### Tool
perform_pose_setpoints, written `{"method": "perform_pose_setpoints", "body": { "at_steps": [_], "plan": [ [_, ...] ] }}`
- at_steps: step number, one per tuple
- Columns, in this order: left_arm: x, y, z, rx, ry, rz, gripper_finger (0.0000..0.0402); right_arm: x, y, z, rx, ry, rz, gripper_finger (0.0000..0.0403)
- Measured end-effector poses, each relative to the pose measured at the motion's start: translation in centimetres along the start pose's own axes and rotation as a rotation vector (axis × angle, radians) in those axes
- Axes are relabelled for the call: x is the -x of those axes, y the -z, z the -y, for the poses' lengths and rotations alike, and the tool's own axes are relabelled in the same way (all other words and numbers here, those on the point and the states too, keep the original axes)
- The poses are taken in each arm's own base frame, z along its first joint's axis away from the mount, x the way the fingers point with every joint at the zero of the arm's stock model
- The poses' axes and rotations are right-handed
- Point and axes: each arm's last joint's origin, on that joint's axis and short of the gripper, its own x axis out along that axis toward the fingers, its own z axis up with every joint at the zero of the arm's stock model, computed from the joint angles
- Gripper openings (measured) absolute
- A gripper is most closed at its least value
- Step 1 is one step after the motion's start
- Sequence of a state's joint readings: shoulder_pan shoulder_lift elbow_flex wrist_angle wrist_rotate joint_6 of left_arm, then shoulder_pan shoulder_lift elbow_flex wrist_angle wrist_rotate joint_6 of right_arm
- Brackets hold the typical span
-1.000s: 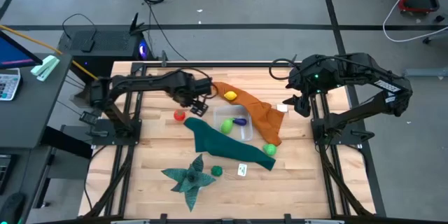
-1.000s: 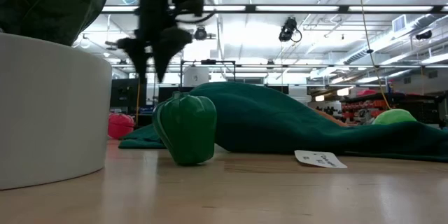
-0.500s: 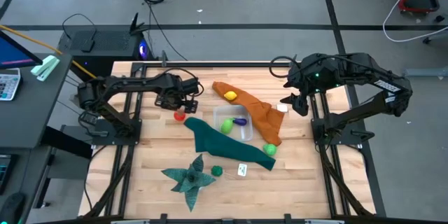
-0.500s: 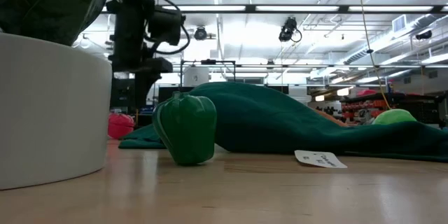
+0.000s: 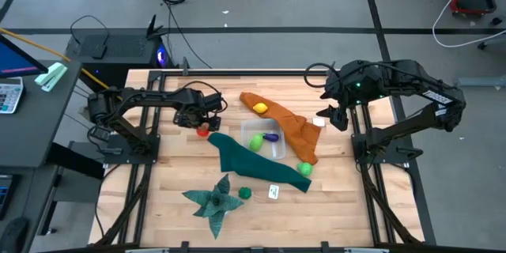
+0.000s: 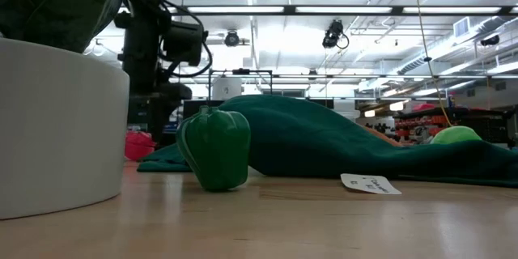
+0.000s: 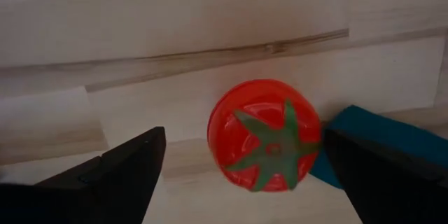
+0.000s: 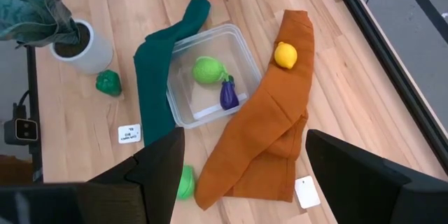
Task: Pick and placing Produce into tupperware
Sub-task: Put the red tomato into the transparent bin
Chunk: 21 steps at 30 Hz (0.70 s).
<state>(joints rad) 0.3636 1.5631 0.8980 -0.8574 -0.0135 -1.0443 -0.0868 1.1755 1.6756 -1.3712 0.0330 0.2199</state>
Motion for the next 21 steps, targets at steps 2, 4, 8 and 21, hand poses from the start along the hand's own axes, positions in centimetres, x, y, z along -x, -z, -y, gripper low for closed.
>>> {"method": "perform_pose_setpoints", "body": {
  "at_steps": [2, 4, 8, 21],
  "plan": [
    [-0.14, -0.05, 0.09, 0.001, 0.015, 0.009, 0.0398, 0.00, 0.00, 0.00, 0.000, 0.000, 0.000, 0.0261],
    [-0.14, -0.11, 0.19, 0.001, 0.025, 0.015, 0.0397, 0.00, -0.04, -0.01, 0.000, -0.001, 0.004, 0.0261],
    [-0.13, -0.25, 0.43, 0.001, 0.050, 0.029, 0.0397, 0.00, -0.14, -0.03, 0.000, -0.003, 0.015, 0.0261],
    [-0.42, -0.49, 0.41, -0.001, 0.025, 0.056, 0.0397, 0.00, -0.14, -0.03, 0.000, -0.003, 0.015, 0.0261]
  ]
}}
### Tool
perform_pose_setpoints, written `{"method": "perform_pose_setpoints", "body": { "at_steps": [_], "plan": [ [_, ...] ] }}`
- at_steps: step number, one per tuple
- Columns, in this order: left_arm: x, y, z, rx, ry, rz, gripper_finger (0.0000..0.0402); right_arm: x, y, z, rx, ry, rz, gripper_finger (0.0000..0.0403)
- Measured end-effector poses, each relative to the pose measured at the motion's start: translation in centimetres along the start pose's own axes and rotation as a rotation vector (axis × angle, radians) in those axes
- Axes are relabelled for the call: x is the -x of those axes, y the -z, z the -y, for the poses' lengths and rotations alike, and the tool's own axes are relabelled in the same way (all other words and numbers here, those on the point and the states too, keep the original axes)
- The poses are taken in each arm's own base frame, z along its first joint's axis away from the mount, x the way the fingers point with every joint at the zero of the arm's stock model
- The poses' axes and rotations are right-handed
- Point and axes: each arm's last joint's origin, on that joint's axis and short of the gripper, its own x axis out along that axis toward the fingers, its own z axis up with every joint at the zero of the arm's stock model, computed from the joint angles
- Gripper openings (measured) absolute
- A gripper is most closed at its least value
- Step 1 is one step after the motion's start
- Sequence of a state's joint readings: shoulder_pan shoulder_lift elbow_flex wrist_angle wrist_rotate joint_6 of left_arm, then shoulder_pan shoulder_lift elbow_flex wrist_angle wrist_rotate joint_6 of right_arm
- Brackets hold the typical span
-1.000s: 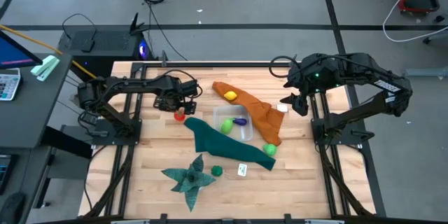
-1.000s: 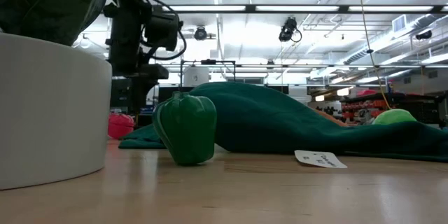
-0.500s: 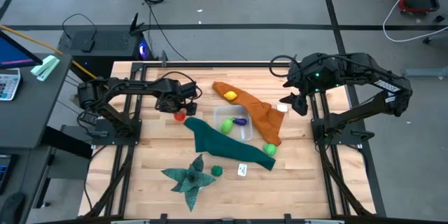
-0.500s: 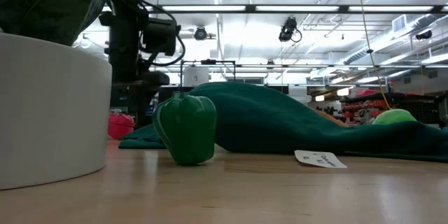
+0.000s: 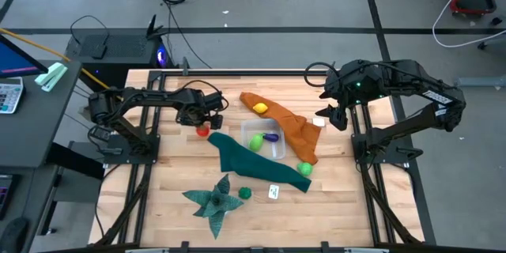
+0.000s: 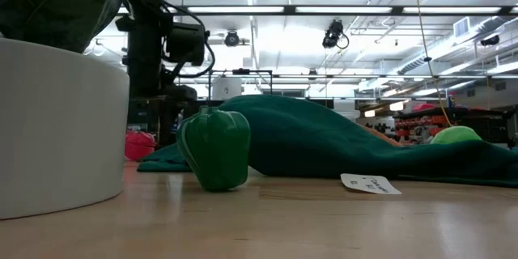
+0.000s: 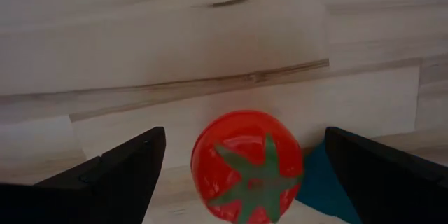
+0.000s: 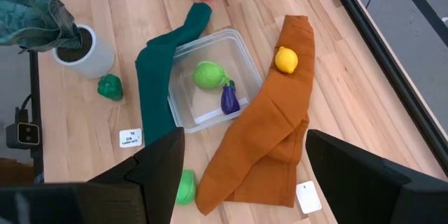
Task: Pick and placing Produce into tupperware
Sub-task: Put the red tomato into the transparent bin
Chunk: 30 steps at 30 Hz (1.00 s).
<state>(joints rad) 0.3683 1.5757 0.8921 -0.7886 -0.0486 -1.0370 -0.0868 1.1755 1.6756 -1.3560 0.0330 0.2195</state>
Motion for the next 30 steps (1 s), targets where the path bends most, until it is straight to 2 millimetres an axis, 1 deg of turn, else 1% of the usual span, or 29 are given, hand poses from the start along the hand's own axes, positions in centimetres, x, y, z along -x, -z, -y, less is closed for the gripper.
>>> {"method": "perform_pose_setpoints", "body": {
  "at_steps": [8, 24, 30],
  "plan": [
    [-1.0, 0.1, 0.5, -0.007, 0.010, -0.055, 0.0396, -0.1, -0.1, 0.0, 0.000, 0.000, 0.000, 0.0261],
    [-1.1, 0.3, 0.4, -0.021, -0.002, -0.073, 0.0395, -0.8, -0.4, -0.1, 0.007, 0.004, -0.021, 0.0261],
    [-1.1, 0.3, 0.4, -0.021, -0.003, -0.074, 0.0375, -0.8, -0.4, -0.1, 0.007, 0.005, -0.021, 0.0261]
  ]
}}
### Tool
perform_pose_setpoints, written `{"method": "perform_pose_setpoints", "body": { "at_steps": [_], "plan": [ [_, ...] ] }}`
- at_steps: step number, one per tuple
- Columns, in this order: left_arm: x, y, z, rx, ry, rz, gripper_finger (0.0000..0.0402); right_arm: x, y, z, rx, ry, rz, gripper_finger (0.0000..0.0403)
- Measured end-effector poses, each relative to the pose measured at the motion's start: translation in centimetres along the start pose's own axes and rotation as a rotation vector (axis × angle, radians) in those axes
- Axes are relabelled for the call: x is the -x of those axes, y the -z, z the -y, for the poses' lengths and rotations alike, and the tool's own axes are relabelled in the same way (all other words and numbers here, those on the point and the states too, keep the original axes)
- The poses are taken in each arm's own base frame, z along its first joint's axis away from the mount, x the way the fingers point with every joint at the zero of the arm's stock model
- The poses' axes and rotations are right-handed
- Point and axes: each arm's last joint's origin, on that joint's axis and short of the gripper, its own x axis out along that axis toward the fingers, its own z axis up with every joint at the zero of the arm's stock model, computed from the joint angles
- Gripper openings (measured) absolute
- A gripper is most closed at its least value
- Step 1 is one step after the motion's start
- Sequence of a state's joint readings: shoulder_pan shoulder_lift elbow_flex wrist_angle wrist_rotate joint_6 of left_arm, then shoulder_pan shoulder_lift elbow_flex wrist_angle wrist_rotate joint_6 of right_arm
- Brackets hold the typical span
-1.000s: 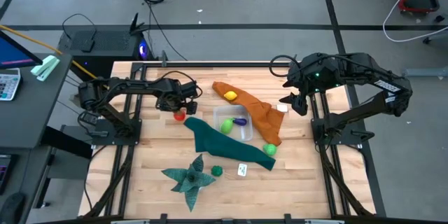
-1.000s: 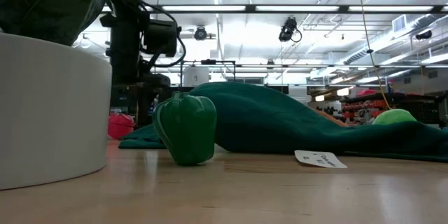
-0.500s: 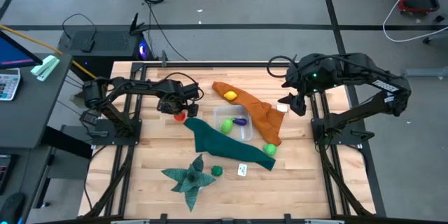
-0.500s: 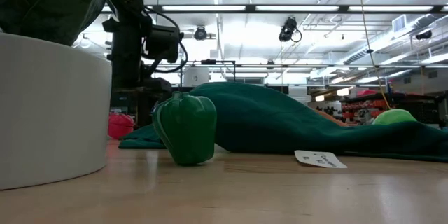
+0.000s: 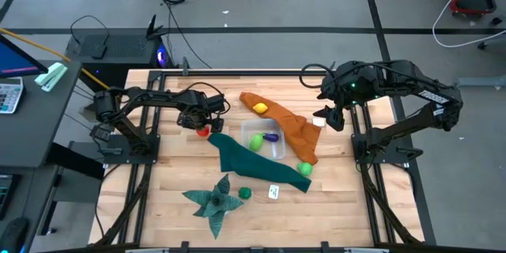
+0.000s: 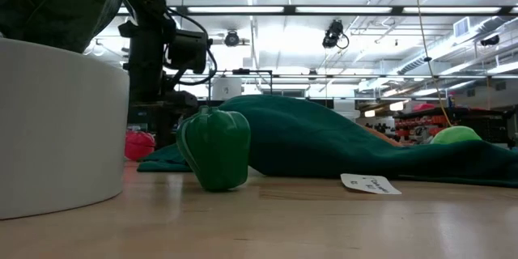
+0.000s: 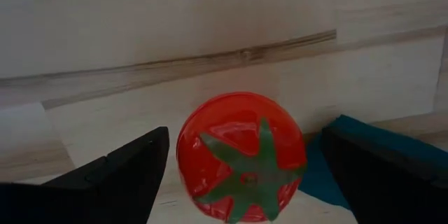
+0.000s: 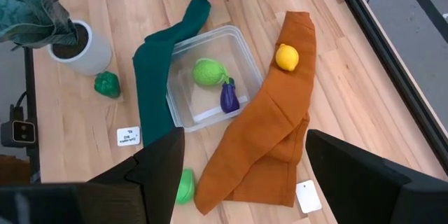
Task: Pick and placing Produce into tupperware
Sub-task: Put the red tomato into the transparent bin
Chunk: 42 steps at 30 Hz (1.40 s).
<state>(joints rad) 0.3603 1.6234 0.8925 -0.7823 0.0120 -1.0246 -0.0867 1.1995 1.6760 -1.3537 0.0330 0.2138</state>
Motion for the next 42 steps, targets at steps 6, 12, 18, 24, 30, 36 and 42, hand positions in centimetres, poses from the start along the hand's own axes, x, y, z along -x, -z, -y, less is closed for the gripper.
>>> {"method": "perform_pose_setpoints", "body": {
  "at_steps": [6, 12, 18, 24, 30, 36, 42],
  "plan": [
    [0.00, 0.00, 0.01, -0.010, 0.001, 0.000, 0.0348, 0.00, 0.00, 0.00, 0.000, 0.000, 0.000, 0.0261],
    [0.00, 0.00, 0.01, -0.014, 0.001, 0.000, 0.0330, 0.00, 0.00, 0.00, 0.000, 0.000, 0.000, 0.0261],
    [0.00, 0.00, 0.01, -0.015, 0.001, 0.000, 0.0313, 0.00, 0.00, 0.00, 0.000, 0.000, 0.000, 0.0261],
    [-0.01, 0.00, 0.01, -0.016, 0.000, 0.000, 0.0299, 0.00, 0.00, 0.00, -0.001, 0.000, 0.000, 0.0261],
    [-0.01, -0.01, 0.01, -0.027, 0.001, 0.000, 0.0293, 0.01, 0.00, 0.00, -0.001, 0.000, 0.000, 0.0261],
    [-0.01, 0.00, 0.01, -0.046, 0.004, -0.005, 0.0293, 0.01, 0.01, 0.00, -0.001, 0.000, 0.000, 0.0261],
    [0.00, 0.02, 0.02, -0.052, 0.007, -0.009, 0.0293, 0.01, 0.01, 0.00, -0.001, 0.000, 0.000, 0.0261]
  ]
}}
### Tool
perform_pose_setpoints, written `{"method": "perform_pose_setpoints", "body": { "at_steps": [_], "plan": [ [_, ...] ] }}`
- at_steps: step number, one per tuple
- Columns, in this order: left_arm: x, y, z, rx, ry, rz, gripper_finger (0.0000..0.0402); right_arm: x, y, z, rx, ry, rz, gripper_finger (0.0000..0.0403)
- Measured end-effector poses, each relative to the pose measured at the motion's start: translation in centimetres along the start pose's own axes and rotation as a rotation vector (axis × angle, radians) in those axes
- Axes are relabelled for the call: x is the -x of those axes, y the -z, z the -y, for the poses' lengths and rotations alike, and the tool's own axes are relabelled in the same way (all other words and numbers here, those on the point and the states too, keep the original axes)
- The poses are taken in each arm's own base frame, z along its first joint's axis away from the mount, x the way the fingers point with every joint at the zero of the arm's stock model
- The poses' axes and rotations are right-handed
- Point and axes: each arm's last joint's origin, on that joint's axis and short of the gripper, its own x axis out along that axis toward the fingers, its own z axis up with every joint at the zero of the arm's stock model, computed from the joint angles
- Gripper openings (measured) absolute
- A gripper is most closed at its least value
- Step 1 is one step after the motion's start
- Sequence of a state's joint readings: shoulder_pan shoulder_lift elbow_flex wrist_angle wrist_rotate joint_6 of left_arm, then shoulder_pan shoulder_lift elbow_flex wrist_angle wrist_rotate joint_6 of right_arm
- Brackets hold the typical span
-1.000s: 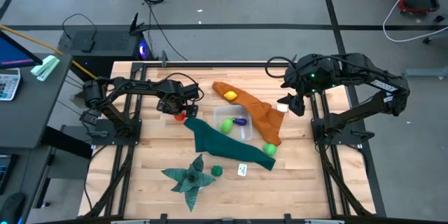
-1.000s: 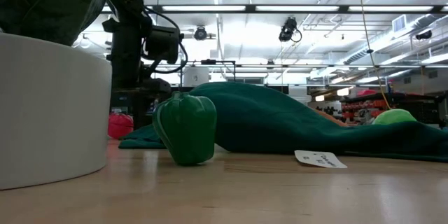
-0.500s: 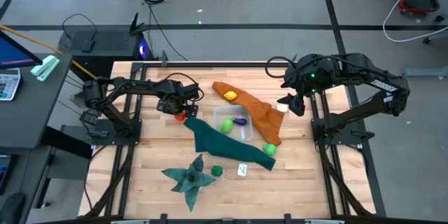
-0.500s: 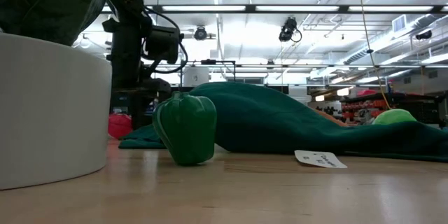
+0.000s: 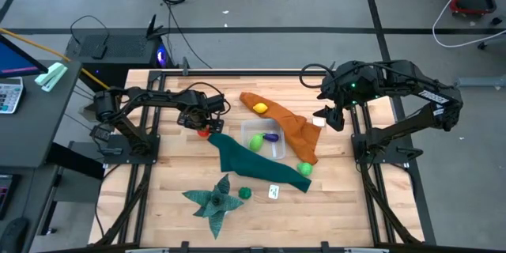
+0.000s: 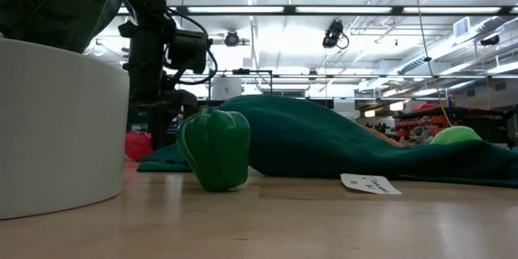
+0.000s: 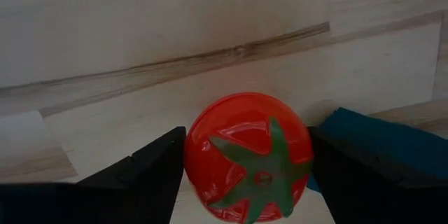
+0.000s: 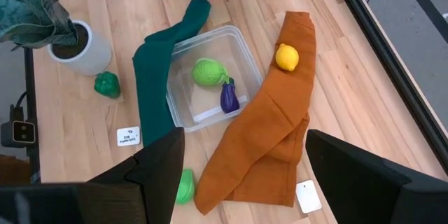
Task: Pick and placing Produce into tupperware
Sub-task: Put the red tomato into the transparent bin
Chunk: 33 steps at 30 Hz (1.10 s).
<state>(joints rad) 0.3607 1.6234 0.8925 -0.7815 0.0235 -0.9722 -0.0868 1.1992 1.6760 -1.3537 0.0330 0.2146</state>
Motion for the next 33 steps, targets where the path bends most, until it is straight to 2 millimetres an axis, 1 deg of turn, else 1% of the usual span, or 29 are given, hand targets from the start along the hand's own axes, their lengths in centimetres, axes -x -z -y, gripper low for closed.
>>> {"method": "perform_pose_setpoints", "body": {
  "at_steps": [9, 14, 19, 26, 30, 33],
  "plan": [
    [0.1, 0.1, 0.1, -0.035, 0.027, -0.046, 0.0293, 0.0, 0.0, 0.0, 0.000, 0.000, 0.000, 0.0261],
    [1.7, -0.6, 1.1, -0.087, 0.052, -0.018, 0.0293, 0.0, 0.0, 0.0, 0.000, 0.000, 0.000, 0.0261],
    [4.4, -1.9, 2.6, -0.135, 0.112, 0.044, 0.0293, 0.0, 0.0, 0.0, 0.000, 0.000, -0.001, 0.0261],
    [9.3, -3.2, 5.1, -0.202, 0.247, 0.158, 0.0293, 0.0, 0.2, 0.0, 0.001, 0.004, -0.019, 0.0261],
    [12.0, -3.3, 6.5, -0.248, 0.322, 0.222, 0.0293, 0.0, 0.3, 0.1, 0.002, 0.007, -0.033, 0.0261],
    [13.4, -2.9, 7.4, -0.279, 0.365, 0.250, 0.0293, 0.1, 0.4, 0.1, 0.002, 0.008, -0.038, 0.0261]
  ]
}}
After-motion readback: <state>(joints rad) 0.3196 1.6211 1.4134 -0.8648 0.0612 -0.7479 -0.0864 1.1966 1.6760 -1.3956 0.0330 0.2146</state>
